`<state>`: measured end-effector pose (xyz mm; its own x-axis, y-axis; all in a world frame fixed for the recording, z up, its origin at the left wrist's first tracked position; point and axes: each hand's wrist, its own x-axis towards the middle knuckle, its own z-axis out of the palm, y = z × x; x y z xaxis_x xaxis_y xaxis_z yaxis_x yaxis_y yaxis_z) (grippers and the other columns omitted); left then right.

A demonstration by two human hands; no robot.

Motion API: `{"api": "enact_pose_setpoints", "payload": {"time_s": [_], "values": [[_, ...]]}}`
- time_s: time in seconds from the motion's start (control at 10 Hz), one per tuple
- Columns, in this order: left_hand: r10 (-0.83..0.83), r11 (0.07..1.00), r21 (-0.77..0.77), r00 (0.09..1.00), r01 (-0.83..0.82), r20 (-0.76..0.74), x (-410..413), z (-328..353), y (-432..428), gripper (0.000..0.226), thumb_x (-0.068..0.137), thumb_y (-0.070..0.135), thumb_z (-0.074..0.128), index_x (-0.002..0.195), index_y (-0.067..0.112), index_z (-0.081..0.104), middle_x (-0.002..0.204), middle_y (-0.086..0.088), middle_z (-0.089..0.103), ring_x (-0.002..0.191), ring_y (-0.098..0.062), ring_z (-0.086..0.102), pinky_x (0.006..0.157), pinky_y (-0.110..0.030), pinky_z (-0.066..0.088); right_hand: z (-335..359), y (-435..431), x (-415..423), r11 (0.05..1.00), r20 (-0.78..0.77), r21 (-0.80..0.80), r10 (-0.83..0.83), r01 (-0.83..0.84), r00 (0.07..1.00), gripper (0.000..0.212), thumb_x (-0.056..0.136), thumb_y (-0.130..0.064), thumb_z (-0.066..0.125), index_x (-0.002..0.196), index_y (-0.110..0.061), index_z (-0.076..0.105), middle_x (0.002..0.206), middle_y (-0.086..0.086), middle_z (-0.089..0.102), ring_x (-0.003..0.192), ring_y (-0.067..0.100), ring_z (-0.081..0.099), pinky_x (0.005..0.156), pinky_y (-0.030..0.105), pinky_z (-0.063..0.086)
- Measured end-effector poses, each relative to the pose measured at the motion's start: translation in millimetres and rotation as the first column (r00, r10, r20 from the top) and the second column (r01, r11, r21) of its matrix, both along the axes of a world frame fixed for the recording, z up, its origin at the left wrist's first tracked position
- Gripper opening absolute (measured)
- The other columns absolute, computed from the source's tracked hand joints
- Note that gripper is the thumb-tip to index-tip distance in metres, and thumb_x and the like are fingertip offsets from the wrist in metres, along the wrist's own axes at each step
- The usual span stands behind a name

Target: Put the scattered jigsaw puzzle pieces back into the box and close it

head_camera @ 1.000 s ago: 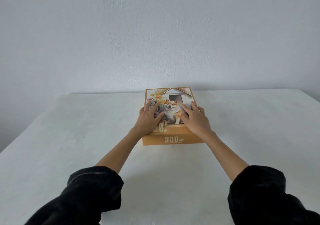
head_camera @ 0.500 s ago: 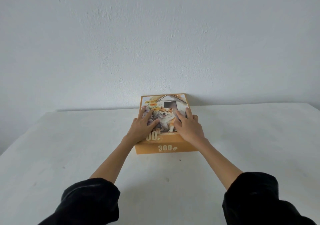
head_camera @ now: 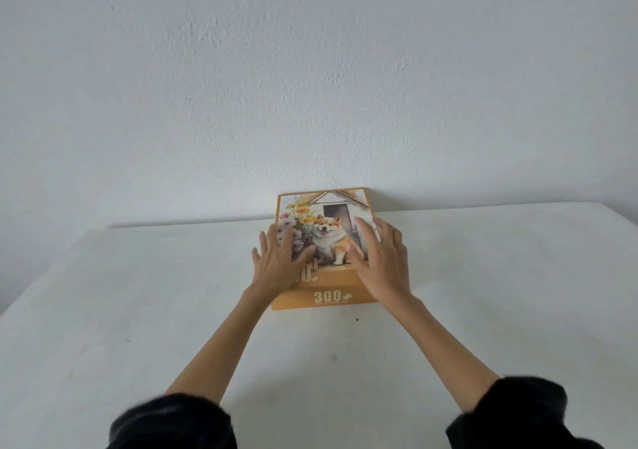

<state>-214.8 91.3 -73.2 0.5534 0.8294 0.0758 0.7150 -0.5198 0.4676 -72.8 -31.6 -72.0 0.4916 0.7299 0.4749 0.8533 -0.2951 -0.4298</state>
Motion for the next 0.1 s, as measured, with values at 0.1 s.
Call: {"api": "enact_pose_setpoints", "payload": {"time_s": [0.1], "values": [[-0.006,0.994,0.108,0.985,-0.013,0.172,-26.2,-9.9,-54.4,0.065,0.089,0.06,0.031,0.143,0.027,0.018,0.155,-0.007,0.008,0.144,-0.024,-0.004,0.115,-0.054,0.007,-11.3,-46.0,-27.8,0.977,-0.066,0.198,0.089,-0.075,0.994,0.046,0.084,-0.042,0.041,0.129,-0.032,0.042,0.126,0.004,0.045,0.118,0.018,0.039,0.091,0.031,0.04]]}}
